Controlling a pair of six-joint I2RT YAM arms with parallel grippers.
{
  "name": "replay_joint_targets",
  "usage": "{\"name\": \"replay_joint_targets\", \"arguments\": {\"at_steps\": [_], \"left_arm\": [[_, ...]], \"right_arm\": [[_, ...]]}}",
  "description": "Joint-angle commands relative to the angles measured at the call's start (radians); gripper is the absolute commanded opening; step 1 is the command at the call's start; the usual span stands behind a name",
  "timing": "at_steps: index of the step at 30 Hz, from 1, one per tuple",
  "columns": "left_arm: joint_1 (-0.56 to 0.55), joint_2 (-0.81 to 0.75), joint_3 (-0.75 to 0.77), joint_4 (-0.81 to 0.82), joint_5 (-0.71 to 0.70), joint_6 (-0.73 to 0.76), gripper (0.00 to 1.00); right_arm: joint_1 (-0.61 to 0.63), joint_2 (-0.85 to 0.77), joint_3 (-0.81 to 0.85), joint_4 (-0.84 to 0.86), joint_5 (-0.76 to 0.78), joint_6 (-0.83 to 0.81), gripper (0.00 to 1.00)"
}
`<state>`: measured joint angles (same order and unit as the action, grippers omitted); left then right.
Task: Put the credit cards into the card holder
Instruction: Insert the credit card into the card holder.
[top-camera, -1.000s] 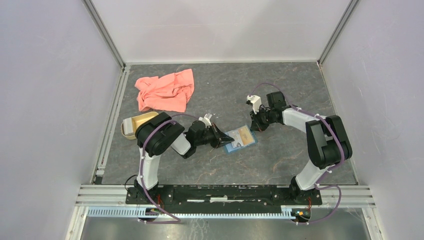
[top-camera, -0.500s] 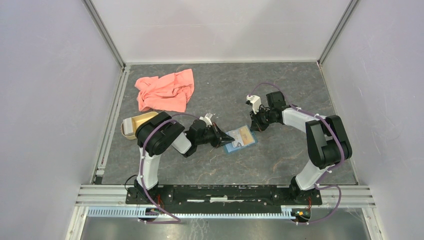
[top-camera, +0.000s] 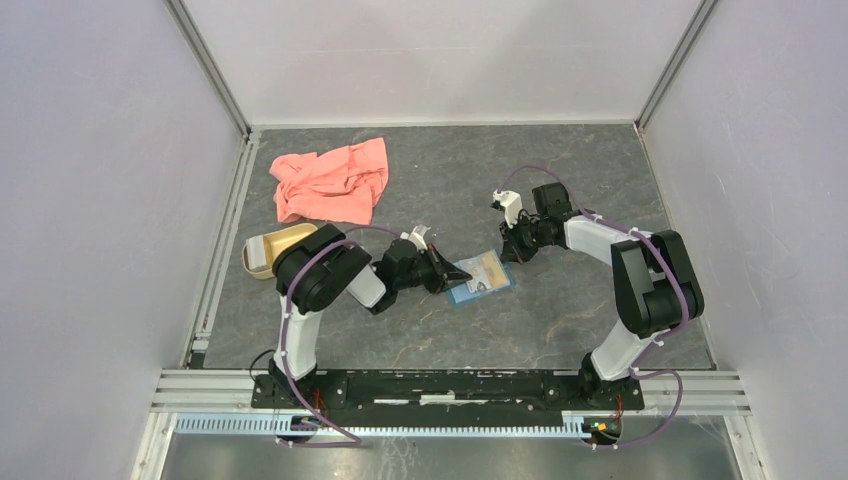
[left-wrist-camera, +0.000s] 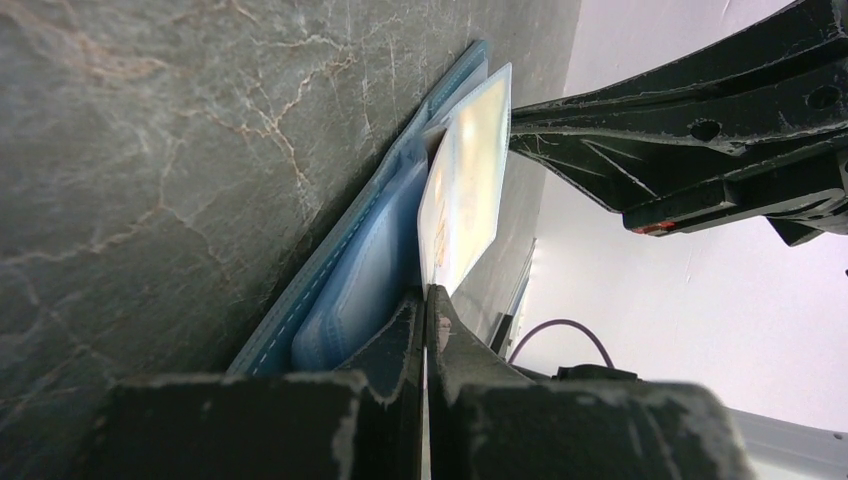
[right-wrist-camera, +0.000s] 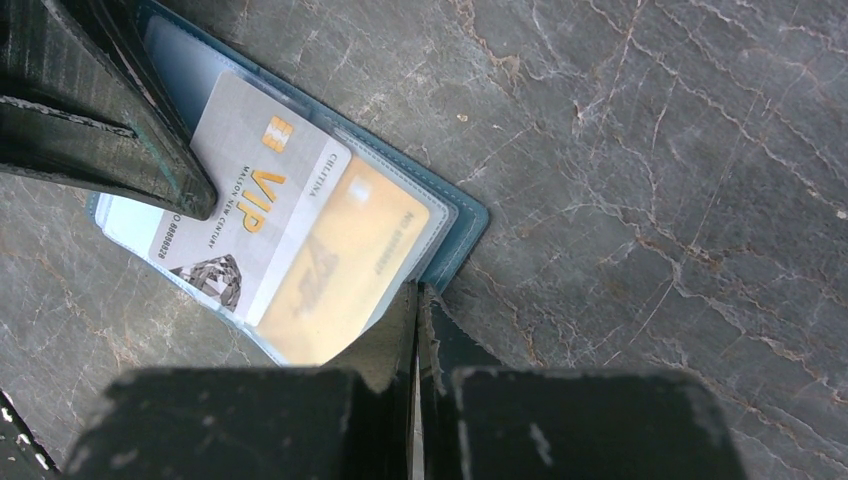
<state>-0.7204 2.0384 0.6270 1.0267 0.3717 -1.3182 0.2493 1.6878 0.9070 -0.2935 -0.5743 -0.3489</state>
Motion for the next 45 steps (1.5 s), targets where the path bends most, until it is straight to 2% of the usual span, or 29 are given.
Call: {"name": "replay_joint_targets", "arguments": {"at_steps": [1, 9, 22, 32, 34, 37, 40, 45], "left_arm": [[-0.021, 0.035, 0.011, -0.025, -0.103, 0.027, 0.02], [-0.07, 0.069, 0.022, 0.021, -0.143, -0.005, 0.02], [-0.098, 0.092, 0.096, -0.037, -0.16, 0.014, 0.04], [-0.097, 0.098, 0.081, -0.028, -0.162, 0.02, 0.09], [-0.097, 0.1, 0.082, -0.026, -0.16, 0.022, 0.1], [-0.097, 0.1, 0.085, -0.026, -0.157, 0.025, 0.11], [-0.096, 0.1, 0.088, -0.028, -0.156, 0.027, 0.11], [-0.096, 0.101, 0.09, -0.024, -0.154, 0.028, 0.12]], "right_arm": [[0.016, 0.003, 0.025, 0.0, -0.01, -0.009, 0.03], [0.016, 0.003, 0.026, -0.002, -0.014, -0.009, 0.03], [0.016, -0.002, 0.039, -0.017, 0.002, -0.025, 0.04], [-0.021, -0.142, 0.015, 0.021, 0.132, -0.072, 0.25], [-0.02, -0.166, 0.001, 0.029, 0.073, -0.084, 0.25], [-0.02, -0.158, -0.015, 0.019, -0.138, -0.094, 0.22], [-0.013, -0.07, 0.022, -0.043, -0.295, -0.099, 0.13], [0.005, 0.027, 0.053, -0.09, -0.306, -0.092, 0.07]]}}
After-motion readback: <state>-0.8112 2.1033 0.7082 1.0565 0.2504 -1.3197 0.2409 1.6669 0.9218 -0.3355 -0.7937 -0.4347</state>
